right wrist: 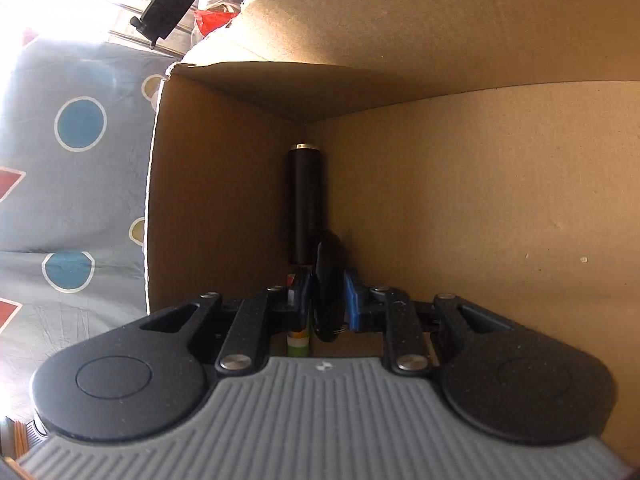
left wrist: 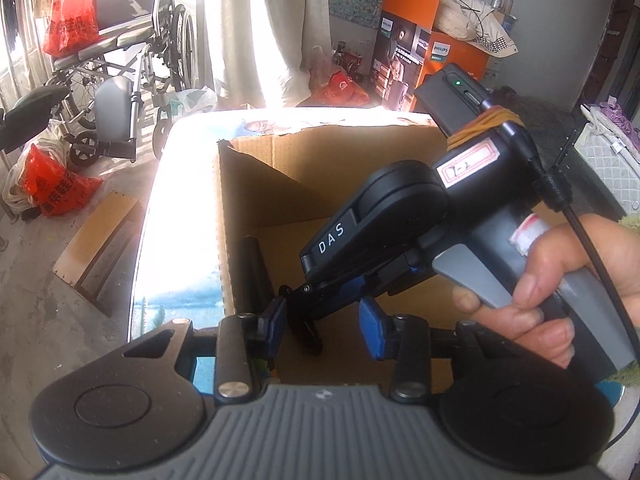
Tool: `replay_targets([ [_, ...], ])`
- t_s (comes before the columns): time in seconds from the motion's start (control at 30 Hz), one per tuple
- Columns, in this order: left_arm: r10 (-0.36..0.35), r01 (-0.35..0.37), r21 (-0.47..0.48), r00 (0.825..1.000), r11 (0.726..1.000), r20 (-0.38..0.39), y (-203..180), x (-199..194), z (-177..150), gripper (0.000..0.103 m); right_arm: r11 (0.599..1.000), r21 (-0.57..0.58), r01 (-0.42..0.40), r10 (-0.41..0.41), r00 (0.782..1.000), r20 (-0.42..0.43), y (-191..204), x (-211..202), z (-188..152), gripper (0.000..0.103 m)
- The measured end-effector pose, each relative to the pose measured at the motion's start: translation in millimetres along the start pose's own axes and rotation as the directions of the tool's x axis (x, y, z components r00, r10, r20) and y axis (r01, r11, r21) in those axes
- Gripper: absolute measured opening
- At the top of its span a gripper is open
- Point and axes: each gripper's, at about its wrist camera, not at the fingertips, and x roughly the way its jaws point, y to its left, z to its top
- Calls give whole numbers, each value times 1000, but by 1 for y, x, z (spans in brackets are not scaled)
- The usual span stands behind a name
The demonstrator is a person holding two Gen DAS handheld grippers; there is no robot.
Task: Organize rigid objects
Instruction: 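Carry the black key fob into the box and open the right tool, then move the right tool to the pink lid and close on its rim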
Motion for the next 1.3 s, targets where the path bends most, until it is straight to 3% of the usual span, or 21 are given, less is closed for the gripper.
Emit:
replay_targets([
  [0.23, -8, 8, -15, 999, 1000, 33, -3, -13, -2, 47, 1000, -5, 3, -2, 999, 36, 7, -15, -9, 29],
  [0.47, -20, 21, -23, 996, 1000, 82, -12, -37, -8, 50, 1000, 1, -18, 18, 995, 99, 7, -51, -26, 31],
  [0.63, -41, 46, -31, 990, 998, 137, -16, -68, -19, 54, 996, -9, -90, 90, 985, 146, 5, -90, -31, 32],
  [0.8, -77, 82, -19, 976, 996, 203, -27, -103, -40, 62, 978, -80, -195, 208, 952, 226, 2, -146, -67, 33],
  [1.07, -165, 168, 9, 955, 986, 248, -56, -126, -87, 74, 954, -159, -255, 296, 889, 349, -35, -218, -159, 41],
  [1.2, -222, 214, 57, 955, 975, 196, -81, -109, -114, 79, 960, -177, -216, 273, 858, 435, -61, -230, -208, 49],
  [1.3, -242, 229, 108, 962, 967, 127, -105, -89, -129, 81, 981, -144, -130, 187, 839, 511, -91, -225, -250, 52],
])
